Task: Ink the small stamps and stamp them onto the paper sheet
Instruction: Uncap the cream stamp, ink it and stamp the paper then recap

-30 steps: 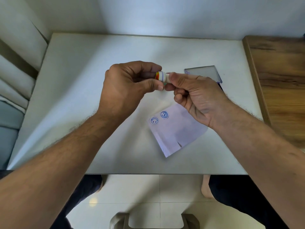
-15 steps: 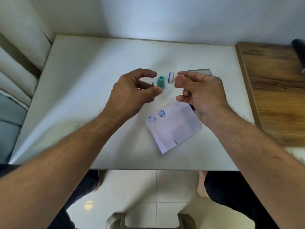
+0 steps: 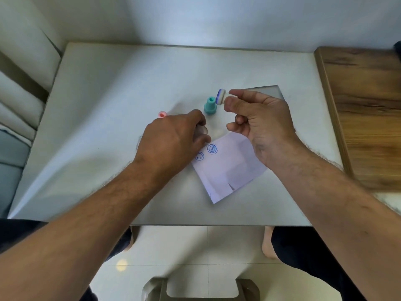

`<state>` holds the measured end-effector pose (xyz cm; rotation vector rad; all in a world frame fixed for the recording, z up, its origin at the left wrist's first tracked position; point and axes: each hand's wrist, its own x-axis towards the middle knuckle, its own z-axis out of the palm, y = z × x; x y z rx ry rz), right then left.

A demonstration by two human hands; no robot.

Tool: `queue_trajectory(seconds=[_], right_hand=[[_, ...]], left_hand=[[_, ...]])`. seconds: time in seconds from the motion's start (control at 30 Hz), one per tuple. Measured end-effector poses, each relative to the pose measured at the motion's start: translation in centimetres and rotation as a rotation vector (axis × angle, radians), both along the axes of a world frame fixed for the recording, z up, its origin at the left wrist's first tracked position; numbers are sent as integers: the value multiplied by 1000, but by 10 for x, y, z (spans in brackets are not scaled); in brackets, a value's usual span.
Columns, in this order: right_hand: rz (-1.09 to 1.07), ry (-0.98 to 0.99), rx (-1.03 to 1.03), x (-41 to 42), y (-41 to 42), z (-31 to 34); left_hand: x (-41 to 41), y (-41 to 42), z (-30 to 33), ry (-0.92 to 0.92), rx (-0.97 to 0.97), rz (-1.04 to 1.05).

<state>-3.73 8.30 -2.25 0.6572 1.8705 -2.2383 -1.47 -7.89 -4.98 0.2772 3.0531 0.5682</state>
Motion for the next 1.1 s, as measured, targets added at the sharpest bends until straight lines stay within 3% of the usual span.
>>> queue_trajectory(seconds=[0.17,0.4,0.63,0.73,0.83,1.1], right_hand=[[7,-14,0,1,-1,-3],[29,-35,-49,1,-2,-10],[-15,-83,-397,8,-2,-9],[-95,-81,-441,16,-2,-3],[-124,-74,-269,22,8,4],[-120,34,523,22,64,14]], left_hand=[[1,0,1,51,-142,-20],[-5,-1,-1,-3,-123,9],[1,5,14,120,2,-7],[5,9,20,106,31,-7],[9,13,25,94,61,-19],[20,23,29,-51,91,-176]])
